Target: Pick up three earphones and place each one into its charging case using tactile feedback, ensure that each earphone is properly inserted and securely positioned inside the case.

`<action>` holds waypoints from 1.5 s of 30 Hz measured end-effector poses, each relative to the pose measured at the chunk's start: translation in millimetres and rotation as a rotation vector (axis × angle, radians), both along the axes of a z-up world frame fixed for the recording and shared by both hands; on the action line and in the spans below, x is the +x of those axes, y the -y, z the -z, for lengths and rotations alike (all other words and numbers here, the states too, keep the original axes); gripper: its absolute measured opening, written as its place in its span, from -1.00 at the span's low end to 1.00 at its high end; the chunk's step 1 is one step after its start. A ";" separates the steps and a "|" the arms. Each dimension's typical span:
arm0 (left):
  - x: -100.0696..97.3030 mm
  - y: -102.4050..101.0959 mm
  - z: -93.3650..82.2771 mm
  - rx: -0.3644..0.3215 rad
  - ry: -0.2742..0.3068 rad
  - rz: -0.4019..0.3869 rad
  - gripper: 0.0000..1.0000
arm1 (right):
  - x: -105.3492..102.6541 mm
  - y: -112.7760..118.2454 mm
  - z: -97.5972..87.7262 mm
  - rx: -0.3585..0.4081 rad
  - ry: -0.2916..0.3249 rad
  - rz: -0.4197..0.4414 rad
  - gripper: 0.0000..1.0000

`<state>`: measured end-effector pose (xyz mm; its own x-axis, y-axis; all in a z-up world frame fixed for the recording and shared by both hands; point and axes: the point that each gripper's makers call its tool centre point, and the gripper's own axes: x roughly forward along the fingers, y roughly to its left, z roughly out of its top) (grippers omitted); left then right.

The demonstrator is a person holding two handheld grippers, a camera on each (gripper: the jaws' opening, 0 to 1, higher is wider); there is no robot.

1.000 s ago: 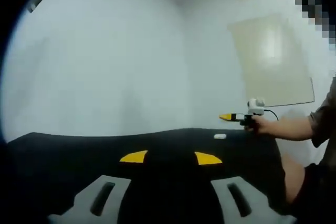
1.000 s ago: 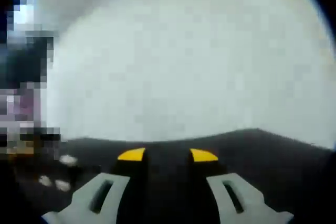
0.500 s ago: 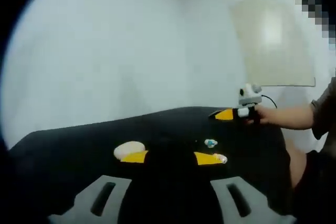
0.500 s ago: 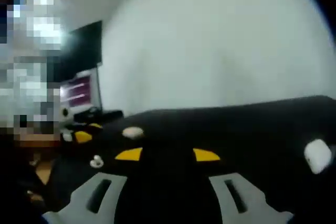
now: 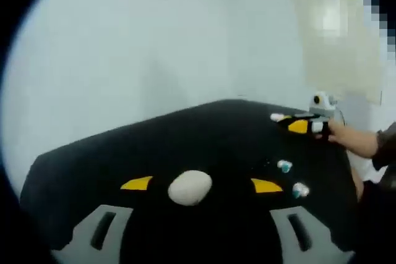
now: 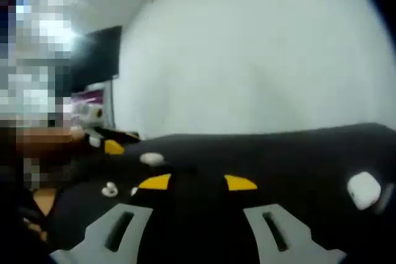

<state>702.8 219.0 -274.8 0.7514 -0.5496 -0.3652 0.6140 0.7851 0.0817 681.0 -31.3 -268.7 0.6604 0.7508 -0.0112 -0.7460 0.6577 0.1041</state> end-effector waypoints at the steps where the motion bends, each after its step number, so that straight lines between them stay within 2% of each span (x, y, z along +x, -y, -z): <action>1: 3.4 -0.1 4.5 0.015 -0.012 0.007 0.08 | 0.1 -0.2 0.4 -0.001 -0.001 -0.002 -0.35; 3: 4.2 7.7 11.1 0.004 -0.042 0.073 0.09 | -0.5 0.0 0.4 0.002 -0.006 -0.004 -0.35; 5: 12.2 7.9 13.7 -0.013 -0.048 0.071 0.12 | -2.9 -0.9 -1.3 0.010 0.001 -0.015 -0.36; 10: 26.8 10.1 22.8 -0.009 -0.040 0.060 0.03 | -2.0 -1.7 0.4 0.008 -0.010 -0.024 -0.36; 15: 28.2 23.6 43.9 0.019 -0.100 0.111 0.02 | -2.8 -1.1 0.8 0.010 -0.013 -0.029 -0.36; 16: 24.9 27.8 47.8 0.023 -0.112 0.121 -0.04 | -2.9 -1.0 0.9 0.010 -0.013 -0.030 -0.37; 17: 21.8 32.6 46.3 -0.006 -0.119 0.133 -0.14 | -3.1 -0.9 0.8 0.010 -0.013 -0.031 -0.37; 18: 23.8 30.4 45.4 0.003 -0.112 0.124 -0.28 | -3.2 -0.7 0.7 0.010 -0.012 -0.031 -0.37; 22: 18.3 35.8 40.1 0.042 -0.083 0.147 -0.32 | -5.2 -0.8 1.5 0.000 -0.009 -0.027 -0.37; 24: 13.5 35.3 36.7 0.095 -0.050 0.164 -0.32 | -5.3 -0.9 1.6 -0.002 -0.009 -0.025 -0.37; 26: 4.9 36.6 31.6 0.138 -0.001 0.176 -0.33 | -5.9 -0.9 1.6 -0.003 -0.008 -0.024 -0.37; 28: -3.0 36.2 21.6 0.181 0.090 0.180 -0.34 | -5.9 -1.1 1.8 -0.006 -0.007 -0.024 -0.37; 30: -14.4 36.6 10.8 0.170 0.159 0.182 -0.35 | -5.8 -0.8 2.0 -0.009 -0.006 -0.023 -0.37; 34: -43.4 38.2 -10.3 0.210 0.291 0.197 -0.36 | -5.9 -1.3 2.4 -0.018 -0.002 -0.021 -0.37; 36: -64.9 48.1 -22.9 0.201 0.350 0.233 -0.36 | -5.7 -1.5 2.6 -0.022 0.000 -0.020 -0.37; 39: -105.2 73.1 -39.2 0.171 0.433 0.317 -0.36 | -5.0 -2.0 3.0 -0.029 0.002 -0.018 -0.37; 40: -122.0 84.9 -42.4 0.154 0.453 0.357 -0.36 | -4.9 -2.3 3.2 -0.033 0.003 -0.017 -0.37; 43: -155.7 110.1 -40.8 0.117 0.457 0.438 -0.37 | -4.3 -3.0 4.8 -0.047 0.005 -0.013 -0.37; 45: -167.2 120.0 -35.2 0.096 0.440 0.467 -0.42 | -3.5 -2.5 5.8 -0.057 0.008 -0.009 -0.37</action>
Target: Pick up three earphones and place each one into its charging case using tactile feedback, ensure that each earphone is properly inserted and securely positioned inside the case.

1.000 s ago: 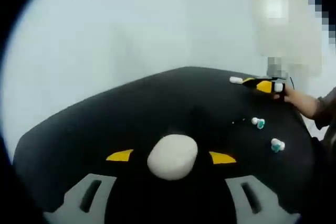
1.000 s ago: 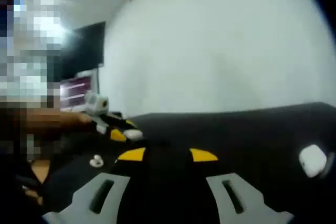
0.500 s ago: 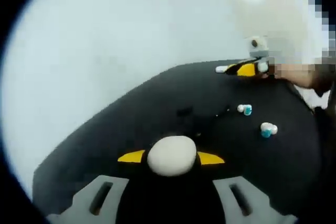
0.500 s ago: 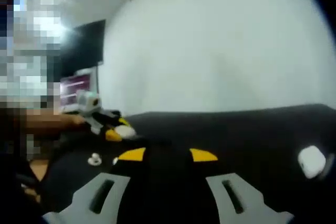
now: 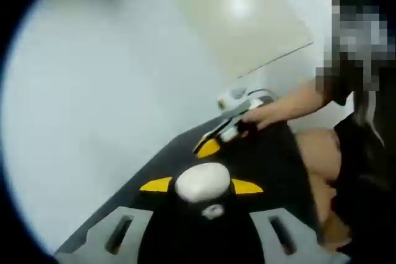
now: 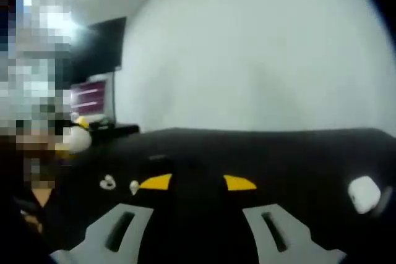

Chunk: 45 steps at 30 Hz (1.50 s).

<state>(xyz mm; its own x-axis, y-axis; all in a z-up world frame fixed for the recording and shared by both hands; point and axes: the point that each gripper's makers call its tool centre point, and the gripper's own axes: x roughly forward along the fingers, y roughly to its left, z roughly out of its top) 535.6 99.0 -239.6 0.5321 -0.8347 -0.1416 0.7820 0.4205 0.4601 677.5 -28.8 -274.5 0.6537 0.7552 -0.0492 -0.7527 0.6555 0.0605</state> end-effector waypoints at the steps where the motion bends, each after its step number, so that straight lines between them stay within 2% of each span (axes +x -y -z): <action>1: -4.5 5.1 4.6 -0.005 -0.009 0.012 -0.58 | 0.3 0.2 0.3 -0.004 0.002 0.002 -0.37; 2: -8.1 3.4 18.2 0.053 -0.042 0.000 -1.00 | 0.7 -0.3 0.8 -0.008 0.003 0.003 -0.37; 3: -7.6 4.5 24.3 0.023 -0.079 -0.024 -1.00 | 1.1 -0.3 1.2 -0.011 0.004 0.006 -0.37; 4: -6.0 6.2 24.1 -0.022 -0.069 -0.024 -1.00 | 1.8 -0.1 1.7 -0.015 0.005 0.007 -0.37; 5: -2.2 7.2 32.2 -0.021 -0.091 -0.019 -1.00 | 2.2 -0.2 2.3 -0.020 0.006 0.008 -0.37; 6: 5.4 0.8 46.9 -0.015 -0.157 -0.070 -0.96 | 2.4 -0.8 2.6 -0.025 0.007 0.009 -0.37; 8: 15.5 -6.7 62.4 -0.005 -0.224 -0.143 -0.88 | 2.6 -1.1 3.9 -0.037 0.006 0.014 -0.37; 9: 22.2 -10.7 68.3 0.005 -0.253 -0.207 -0.85 | 3.1 -0.6 4.5 -0.045 0.008 0.022 -0.40; 10: 24.3 -14.4 67.7 -0.002 -0.257 -0.257 -0.82 | 5.2 3.6 3.3 -0.033 0.008 0.039 -0.39; 11: 23.7 -8.9 61.1 -0.040 -0.234 -0.260 -0.82 | 10.4 10.1 1.7 0.003 -0.016 0.086 -0.39; 12: 19.4 -1.4 56.7 -0.053 -0.204 -0.218 -0.82 | 13.7 13.3 -1.5 0.030 -0.013 0.107 -0.39; 13: 12.2 7.1 54.8 -0.035 -0.177 -0.159 -0.79 | 15.8 15.4 0.3 0.032 -0.014 0.106 -0.39; 14: 10.5 8.5 55.0 -0.021 -0.167 -0.140 -0.76 | 15.8 15.2 2.1 0.028 -0.018 0.101 -0.39; 16: 16.4 1.4 57.1 -0.002 -0.163 -0.172 -0.77 | 11.7 13.1 0.0 0.035 -0.003 0.077 -0.39; 18: 21.4 -4.6 57.3 -0.021 -0.168 -0.188 -0.80 | 8.3 12.9 -4.2 0.042 0.018 0.081 -0.39; 20: 25.2 -8.2 53.9 -0.092 -0.194 -0.197 -0.79 | 9.8 11.8 -2.3 0.032 0.015 0.081 -0.39; 22: 26.8 -11.9 45.4 -0.150 -0.195 -0.203 -0.79 | 10.3 11.7 -0.7 0.020 0.014 0.087 -0.39; 24: 25.9 -14.2 41.7 -0.186 -0.201 -0.198 -0.79 | 11.2 12.8 -1.4 0.028 0.011 0.088 -0.39; 28: 25.1 -17.4 40.7 -0.211 -0.220 -0.196 -0.79 | 12.5 14.1 -3.5 0.043 0.011 0.089 -0.39; 29: 24.4 -16.2 37.6 -0.240 -0.228 -0.184 -0.78 | 14.0 14.4 -4.5 0.050 0.013 0.087 -0.38; 32: 28.0 -18.6 36.6 -0.262 -0.240 -0.186 -0.78 | 12.5 17.9 -9.8 0.110 -0.013 0.088 -0.38; 33: 29.5 -18.8 37.4 -0.263 -0.248 -0.188 -0.78 | 14.3 20.6 -12.4 0.153 -0.040 0.102 -0.38; 37: 29.4 -18.0 37.2 -0.276 -0.262 -0.184 -0.77 | -1.4 25.5 -22.0 0.133 -0.054 0.102 -0.38; 40: 29.5 -17.3 36.9 -0.284 -0.272 -0.180 -0.75 | -30.1 25.3 -16.8 -0.002 -0.064 0.068 -0.38; 41: 29.3 -17.2 36.4 -0.288 -0.273 -0.178 -0.74 | -44.0 26.1 -14.5 -0.049 -0.047 0.044 -0.38; 45: 29.2 -17.8 34.7 -0.309 -0.287 -0.172 -0.73 | -86.8 29.9 -3.0 -0.083 -0.077 -0.030 -0.37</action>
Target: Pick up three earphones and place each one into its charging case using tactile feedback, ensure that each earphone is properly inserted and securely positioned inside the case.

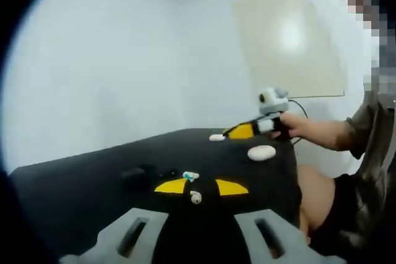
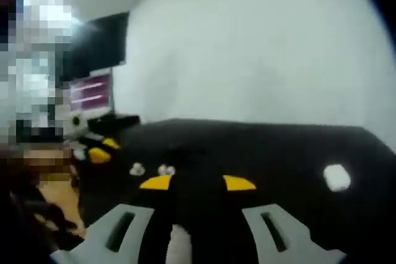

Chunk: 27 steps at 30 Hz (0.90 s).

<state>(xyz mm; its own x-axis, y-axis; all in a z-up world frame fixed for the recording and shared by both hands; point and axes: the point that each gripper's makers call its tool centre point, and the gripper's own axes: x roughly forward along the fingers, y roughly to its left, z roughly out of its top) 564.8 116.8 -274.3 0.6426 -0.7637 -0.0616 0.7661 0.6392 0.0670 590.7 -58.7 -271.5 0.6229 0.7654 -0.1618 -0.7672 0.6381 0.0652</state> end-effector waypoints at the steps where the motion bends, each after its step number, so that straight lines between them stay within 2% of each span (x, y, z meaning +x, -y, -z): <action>1: -0.1 0.3 -0.1 -0.004 -0.004 0.002 -0.73 | -9.3 2.7 2.4 -0.003 0.002 -0.011 -0.36; 3: -0.5 0.7 0.3 -0.008 -0.009 0.002 -0.73 | -30.1 3.9 9.6 -0.051 0.038 -0.063 -0.35; 4: -0.9 0.8 0.7 -0.006 -0.009 0.004 -0.73 | -36.7 6.1 10.7 -0.085 0.096 -0.057 -0.36; 6: -1.3 1.0 1.1 -0.003 -0.008 0.003 -0.73 | -52.5 5.7 6.2 -0.104 0.225 -0.054 -0.40; 7: -1.4 0.8 1.0 -0.002 -0.005 0.002 -0.73 | -62.2 5.6 10.4 -0.136 0.245 -0.051 -0.40; 9: -1.3 0.5 0.8 -0.003 -0.004 0.001 -0.73 | -64.4 6.7 14.8 -0.181 0.280 -0.028 -0.40; 11: -0.1 -0.3 1.1 -0.003 -0.006 -0.003 -0.74 | -61.9 6.0 24.6 -0.269 0.321 -0.017 -0.39; 12: 0.3 -0.4 1.8 0.000 -0.009 -0.003 -0.74 | -57.8 5.6 25.6 -0.297 0.357 -0.002 -0.36; 15: -0.4 -0.5 2.5 0.007 -0.006 -0.003 -0.74 | -46.1 3.6 29.8 -0.396 0.408 0.021 -0.33; 18: -2.4 -2.4 -3.4 -0.011 0.025 -0.007 -0.74 | -34.7 -2.0 30.4 -0.399 0.385 0.013 -0.35; 22: -1.1 -4.9 -5.3 -0.028 0.021 -0.007 -0.74 | -22.8 -2.5 31.2 -0.408 0.351 0.005 -0.41; 25: -2.1 -4.2 -6.0 -0.031 0.024 -0.002 -0.73 | -20.5 -5.3 30.1 -0.314 0.221 -0.043 -0.43; 27: -3.8 -2.5 -7.3 -0.036 0.034 0.009 -0.73 | -20.8 -11.9 26.3 -0.184 0.060 -0.105 -0.44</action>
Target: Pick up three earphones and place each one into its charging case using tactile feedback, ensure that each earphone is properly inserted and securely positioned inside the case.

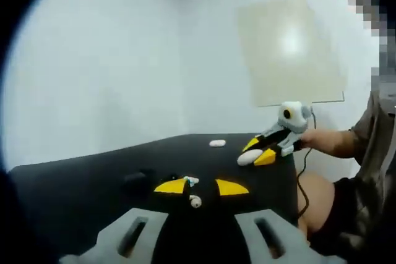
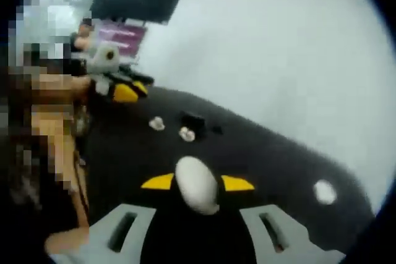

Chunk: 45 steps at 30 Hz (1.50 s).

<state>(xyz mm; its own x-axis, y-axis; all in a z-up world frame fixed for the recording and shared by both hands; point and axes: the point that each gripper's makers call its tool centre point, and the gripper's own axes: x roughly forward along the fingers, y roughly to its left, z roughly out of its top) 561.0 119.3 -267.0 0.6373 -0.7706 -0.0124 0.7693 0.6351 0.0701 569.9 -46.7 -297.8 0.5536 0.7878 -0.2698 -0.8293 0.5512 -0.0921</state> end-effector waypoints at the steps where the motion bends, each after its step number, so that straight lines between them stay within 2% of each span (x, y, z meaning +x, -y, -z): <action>1: 0.0 0.2 0.1 0.000 0.000 0.001 -0.72 | 0.6 -5.3 -1.9 0.067 -0.113 -0.037 -0.45; 2: 0.0 0.2 0.5 0.001 -0.004 0.002 -0.72 | 0.7 -9.4 -1.6 0.102 -0.193 -0.064 -0.45; 4: -0.5 0.7 0.2 -0.004 -0.008 0.009 -0.72 | 0.5 -17.3 -1.7 0.139 -0.301 -0.120 -0.46; 6: -0.6 1.2 0.9 -0.003 -0.010 0.013 -0.72 | -4.8 -25.8 -2.1 0.168 -0.384 -0.185 -0.46; 9: -3.5 5.8 3.1 -0.003 -0.030 0.046 -0.71 | -7.6 -37.7 -0.8 0.242 -0.573 -0.257 -0.48; 11: -8.7 11.0 5.7 -0.007 -0.059 0.091 -0.71 | -7.3 -42.3 0.0 0.279 -0.626 -0.289 -0.49; 13: -12.9 16.9 11.4 0.018 -0.086 0.132 -0.66 | -8.1 -46.2 0.8 0.298 -0.669 -0.308 -0.50; 15: -16.4 24.5 17.0 0.042 -0.116 0.169 -0.57 | -9.9 -51.8 1.1 0.287 -0.671 -0.320 -0.52; 17: -16.6 30.6 17.3 0.056 -0.131 0.194 -0.45 | -12.3 -56.1 0.2 0.263 -0.652 -0.345 -0.52; 19: -16.2 34.8 16.7 0.078 -0.134 0.199 -0.39 | -15.9 -61.7 -1.5 0.219 -0.591 -0.382 -0.53; 21: -17.9 42.2 16.3 0.104 -0.134 0.221 -0.40 | -23.3 -68.5 -3.4 0.174 -0.487 -0.432 -0.53; 25: -18.3 59.5 20.8 0.213 -0.117 0.254 -0.40 | -34.7 -74.0 -5.6 0.136 -0.293 -0.519 -0.53; 28: -16.9 73.7 21.2 0.216 -0.125 0.292 -0.40 | -40.9 -78.9 -4.9 0.141 -0.252 -0.564 -0.53; 32: -14.8 76.2 26.7 0.214 -0.148 0.311 -0.47 | -40.9 -88.2 -5.9 0.138 -0.240 -0.596 -0.53; 33: -17.9 73.6 34.8 0.255 -0.155 0.325 -0.53 | -41.3 -91.6 -6.1 0.138 -0.234 -0.603 -0.53; 37: -23.5 73.1 39.9 0.277 -0.119 0.330 -0.58 | -40.7 -109.9 -5.1 0.147 -0.241 -0.609 -0.53; 38: -20.5 69.6 40.2 0.282 -0.122 0.317 -0.58 | -39.2 -110.5 -5.6 0.148 -0.233 -0.603 -0.53; 39: -18.7 67.0 39.3 0.248 -0.146 0.300 -0.60 | -37.8 -110.8 -6.3 0.153 -0.221 -0.596 -0.53; 41: -20.6 66.0 37.2 0.191 -0.168 0.317 -0.63 | -37.4 -107.0 -5.9 0.143 -0.195 -0.593 -0.50; 42: -19.8 63.9 38.3 0.207 -0.161 0.313 -0.63 | -34.7 -103.2 -6.3 0.140 -0.178 -0.583 -0.47; 45: -20.4 62.8 38.8 0.201 -0.149 0.311 -0.63 | -28.3 -88.1 -12.3 0.173 -0.143 -0.560 -0.40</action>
<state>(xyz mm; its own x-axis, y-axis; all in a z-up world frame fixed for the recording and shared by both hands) 540.6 56.4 -305.8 0.3535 -0.8994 -0.2573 0.9339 0.3550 0.0422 541.7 41.4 -285.5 0.0100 0.9882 -0.1526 -0.9953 0.0245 0.0936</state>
